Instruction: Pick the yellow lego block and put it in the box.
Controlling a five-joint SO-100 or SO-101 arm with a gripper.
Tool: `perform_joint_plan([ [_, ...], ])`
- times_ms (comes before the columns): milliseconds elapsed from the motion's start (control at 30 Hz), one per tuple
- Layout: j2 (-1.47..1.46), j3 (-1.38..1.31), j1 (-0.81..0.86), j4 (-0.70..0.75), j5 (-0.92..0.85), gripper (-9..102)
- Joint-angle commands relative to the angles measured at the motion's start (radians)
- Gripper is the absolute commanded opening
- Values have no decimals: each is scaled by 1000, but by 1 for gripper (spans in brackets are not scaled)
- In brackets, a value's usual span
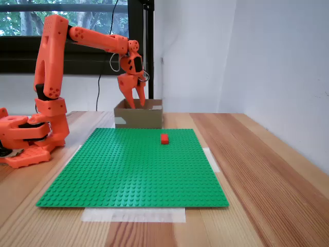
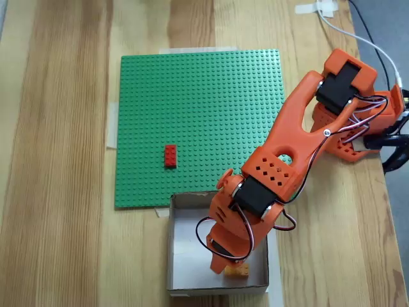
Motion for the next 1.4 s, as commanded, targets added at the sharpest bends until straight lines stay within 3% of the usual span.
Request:
perform_joint_plan([
  [0,91,32,-8,-35,-14,28],
  [633,534,400,80,-256,-44,18],
  [1033,874,726,305,-425,-52,10],
  [1233,1040,908,476,-551,-15,-1],
  [1367,1262,1144,644,-670,15,-1],
])
